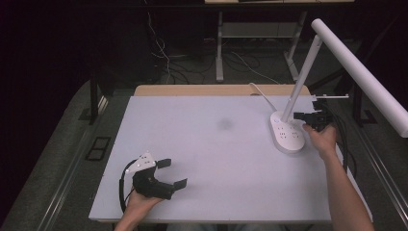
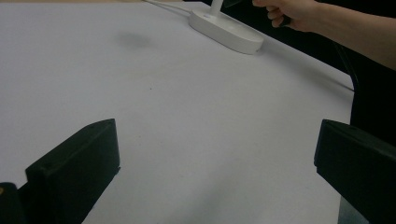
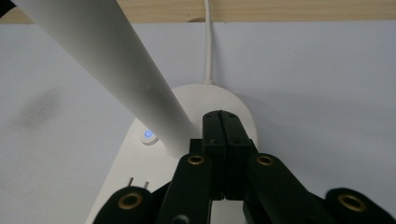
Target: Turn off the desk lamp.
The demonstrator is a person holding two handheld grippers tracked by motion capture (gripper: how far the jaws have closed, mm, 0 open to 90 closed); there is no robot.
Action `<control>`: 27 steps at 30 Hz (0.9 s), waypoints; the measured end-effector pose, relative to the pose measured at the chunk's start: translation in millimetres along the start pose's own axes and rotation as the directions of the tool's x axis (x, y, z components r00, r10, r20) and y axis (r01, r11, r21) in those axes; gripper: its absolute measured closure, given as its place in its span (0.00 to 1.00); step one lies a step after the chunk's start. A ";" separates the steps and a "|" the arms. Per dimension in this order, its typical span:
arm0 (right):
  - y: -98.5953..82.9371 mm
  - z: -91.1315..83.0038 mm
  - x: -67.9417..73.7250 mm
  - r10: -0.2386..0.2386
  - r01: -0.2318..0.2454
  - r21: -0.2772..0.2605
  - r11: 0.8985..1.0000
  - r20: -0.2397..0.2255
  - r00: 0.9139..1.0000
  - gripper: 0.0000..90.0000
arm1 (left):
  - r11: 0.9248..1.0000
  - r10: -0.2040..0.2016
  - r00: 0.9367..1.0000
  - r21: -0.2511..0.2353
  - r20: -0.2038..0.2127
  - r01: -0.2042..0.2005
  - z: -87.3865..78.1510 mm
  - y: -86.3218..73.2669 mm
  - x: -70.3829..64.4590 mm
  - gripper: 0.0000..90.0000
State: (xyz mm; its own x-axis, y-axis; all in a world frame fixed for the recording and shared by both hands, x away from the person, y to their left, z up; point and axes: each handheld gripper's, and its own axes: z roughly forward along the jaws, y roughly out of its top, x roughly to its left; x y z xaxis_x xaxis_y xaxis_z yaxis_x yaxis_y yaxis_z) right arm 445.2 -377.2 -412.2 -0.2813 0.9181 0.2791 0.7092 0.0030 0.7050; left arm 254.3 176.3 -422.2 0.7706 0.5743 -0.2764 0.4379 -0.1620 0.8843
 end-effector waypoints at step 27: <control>-19.8 -62.8 46.7 -0.057 0.054 -0.045 0.997 -0.070 0.996 0.27 | 1.000 0.002 1.000 -0.001 0.011 -0.002 0.2 -0.6 -2.2 0.00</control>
State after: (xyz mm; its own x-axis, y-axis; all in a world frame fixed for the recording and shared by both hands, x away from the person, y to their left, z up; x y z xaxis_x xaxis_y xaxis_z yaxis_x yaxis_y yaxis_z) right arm 377.4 -359.3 -372.2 -0.3658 0.8867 0.2828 0.6629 0.0349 0.7479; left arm 252.4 175.0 -422.2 0.7766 0.5649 -0.2789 0.4360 -0.1622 0.8852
